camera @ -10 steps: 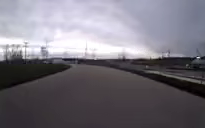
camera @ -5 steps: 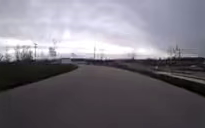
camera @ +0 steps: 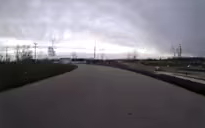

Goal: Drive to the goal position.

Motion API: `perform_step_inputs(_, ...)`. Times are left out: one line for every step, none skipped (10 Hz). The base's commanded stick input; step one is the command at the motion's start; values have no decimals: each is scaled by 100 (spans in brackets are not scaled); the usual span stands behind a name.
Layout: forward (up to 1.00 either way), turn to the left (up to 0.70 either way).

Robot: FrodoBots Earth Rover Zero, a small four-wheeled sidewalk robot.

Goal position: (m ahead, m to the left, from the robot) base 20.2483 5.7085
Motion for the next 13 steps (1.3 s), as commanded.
perform_step_inputs(100, 34)
perform_step_inputs(100, 35)
perform_step_inputs(100, 18)
perform_step_inputs(100, 0)
perform_step_inputs(100, 0)
perform_step_inputs(100, 0)
perform_step_inputs(100, 0)
perform_step_inputs(100, 0)
perform_step_inputs(100, 0)
perform_step_inputs(100, 0)
perform_step_inputs(100, 0)
perform_step_inputs(100, 0)
perform_step_inputs(100, 0)
